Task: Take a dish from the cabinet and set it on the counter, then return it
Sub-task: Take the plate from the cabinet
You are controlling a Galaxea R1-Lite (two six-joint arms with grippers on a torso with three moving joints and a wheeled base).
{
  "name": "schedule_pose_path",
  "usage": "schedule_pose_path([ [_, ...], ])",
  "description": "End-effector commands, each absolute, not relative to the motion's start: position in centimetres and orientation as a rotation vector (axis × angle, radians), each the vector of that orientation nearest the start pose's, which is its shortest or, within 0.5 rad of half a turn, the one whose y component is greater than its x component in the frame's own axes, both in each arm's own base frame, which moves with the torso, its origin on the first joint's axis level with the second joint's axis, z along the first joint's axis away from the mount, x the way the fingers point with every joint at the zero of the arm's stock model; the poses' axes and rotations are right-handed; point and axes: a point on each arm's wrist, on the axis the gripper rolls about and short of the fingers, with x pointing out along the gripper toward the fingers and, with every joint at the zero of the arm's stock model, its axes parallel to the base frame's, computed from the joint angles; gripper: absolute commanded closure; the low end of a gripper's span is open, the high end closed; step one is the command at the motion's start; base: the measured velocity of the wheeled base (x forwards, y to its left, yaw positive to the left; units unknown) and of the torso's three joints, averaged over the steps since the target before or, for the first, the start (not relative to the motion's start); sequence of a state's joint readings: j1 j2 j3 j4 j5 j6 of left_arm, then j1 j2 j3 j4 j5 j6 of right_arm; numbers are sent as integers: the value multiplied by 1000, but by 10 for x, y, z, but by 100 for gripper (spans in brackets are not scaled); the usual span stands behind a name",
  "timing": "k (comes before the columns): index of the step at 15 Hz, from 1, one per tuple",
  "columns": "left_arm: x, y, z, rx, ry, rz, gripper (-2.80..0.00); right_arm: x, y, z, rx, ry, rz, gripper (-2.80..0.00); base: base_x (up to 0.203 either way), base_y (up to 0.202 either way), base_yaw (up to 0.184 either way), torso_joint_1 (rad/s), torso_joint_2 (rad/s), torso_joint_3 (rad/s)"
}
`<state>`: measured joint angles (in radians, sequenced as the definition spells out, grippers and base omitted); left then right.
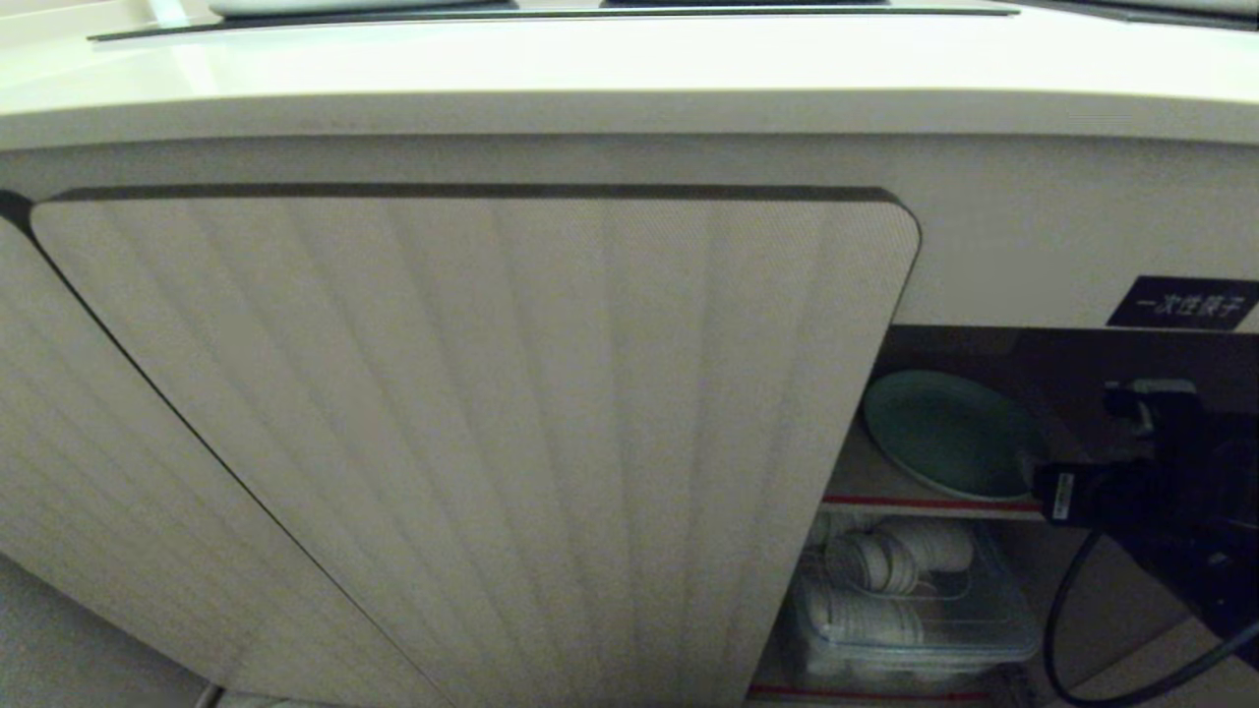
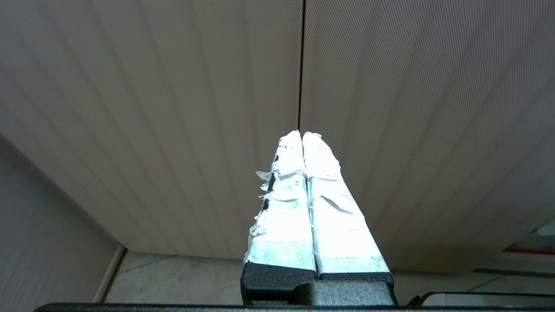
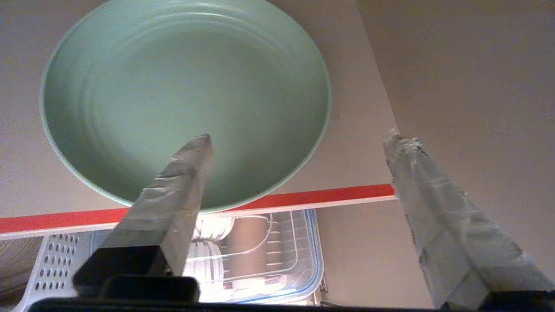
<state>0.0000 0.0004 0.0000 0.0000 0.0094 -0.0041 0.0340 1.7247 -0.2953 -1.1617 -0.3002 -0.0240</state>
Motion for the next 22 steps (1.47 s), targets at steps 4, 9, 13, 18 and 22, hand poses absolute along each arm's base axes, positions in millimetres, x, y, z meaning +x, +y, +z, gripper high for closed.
schedule_pose_path([
  [4, -23, 0, 75, -5, 0, 9, 0, 243, 1, 108, -65, 259, -264, -280, 0, 0, 0, 0, 0, 0],
  [9, -23, 0, 75, -5, 0, 11, 0, 245, 2, 107, -59, 261, -263, -280, 0, 0, 0, 0, 0, 0],
  [13, -23, 0, 75, -5, 0, 9, 0, 253, 2, 105, -48, 261, -265, -280, 0, 0, 0, 0, 0, 0],
  [18, -23, 0, 75, -5, 0, 11, 0, 257, 2, 103, -44, 292, -266, -280, 0, 0, 0, 0, 0, 0],
  [22, -23, 0, 75, -5, 0, 11, 0, 258, 2, 102, -53, 329, -266, -280, 0, 0, 0, 0, 0, 0],
])
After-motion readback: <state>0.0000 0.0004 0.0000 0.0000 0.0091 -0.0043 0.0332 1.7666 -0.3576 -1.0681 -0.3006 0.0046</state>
